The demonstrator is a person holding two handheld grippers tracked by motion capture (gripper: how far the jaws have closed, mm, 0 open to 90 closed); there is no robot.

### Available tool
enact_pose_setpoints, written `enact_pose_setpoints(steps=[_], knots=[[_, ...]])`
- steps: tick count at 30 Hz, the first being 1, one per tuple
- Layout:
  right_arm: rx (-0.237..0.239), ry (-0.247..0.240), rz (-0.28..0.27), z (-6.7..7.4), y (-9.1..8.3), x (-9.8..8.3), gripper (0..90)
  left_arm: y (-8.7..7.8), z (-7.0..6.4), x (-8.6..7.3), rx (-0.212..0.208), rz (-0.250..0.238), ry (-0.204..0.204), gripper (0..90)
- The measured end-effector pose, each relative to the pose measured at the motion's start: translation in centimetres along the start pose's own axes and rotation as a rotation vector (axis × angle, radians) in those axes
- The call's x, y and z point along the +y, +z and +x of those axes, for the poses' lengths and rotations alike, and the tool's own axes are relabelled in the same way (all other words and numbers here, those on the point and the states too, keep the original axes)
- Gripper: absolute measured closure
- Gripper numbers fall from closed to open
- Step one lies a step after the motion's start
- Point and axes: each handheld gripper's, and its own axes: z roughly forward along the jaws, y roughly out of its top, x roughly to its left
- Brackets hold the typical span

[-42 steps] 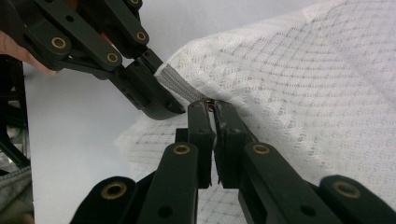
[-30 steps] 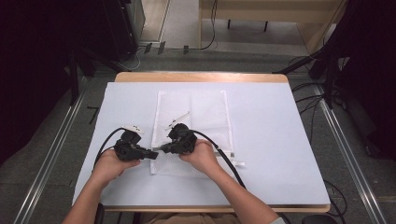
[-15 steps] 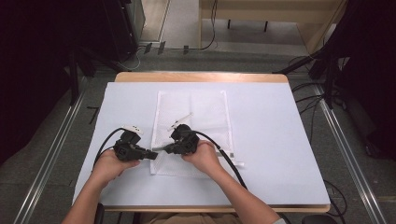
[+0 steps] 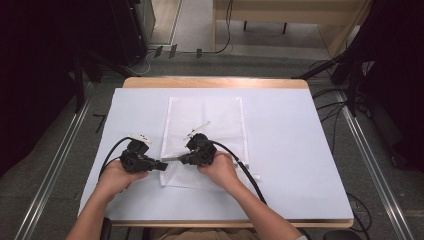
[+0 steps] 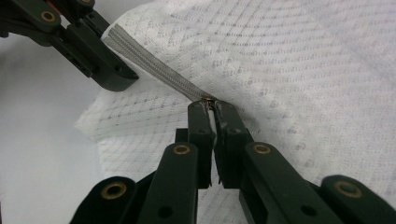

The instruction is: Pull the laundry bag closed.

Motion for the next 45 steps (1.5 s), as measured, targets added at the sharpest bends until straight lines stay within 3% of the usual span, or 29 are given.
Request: enact_pose_setpoints(steps=[1, 20, 25, 33, 45], knots=[[0.001, 0.013, -0.002, 0.1, 0.0, 0.0, 88.1, 0.0, 0.0, 0.0, 0.0, -0.001, 0.001, 88.0], [-0.028, -0.045, 0.024, -0.1, -1.2, -0.3, 88.1, -0.5, 0.1, -0.3, -0.017, -0.024, 0.008, 88.1], [-0.018, -0.031, 0.034, -0.7, -1.9, -0.7, 88.1, -0.7, 0.4, -0.4, -0.023, -0.03, 0.001, 88.0], [-0.039, -0.083, 0.025, -0.8, -2.8, -0.8, 88.1, -1.0, 0.2, -0.2, -0.018, -0.046, 0.002, 87.9], [-0.025, -0.037, 0.021, -2.1, -3.3, -1.8, 88.1, -0.8, 0.2, -0.1, -0.025, -0.035, 0.002, 87.9]])
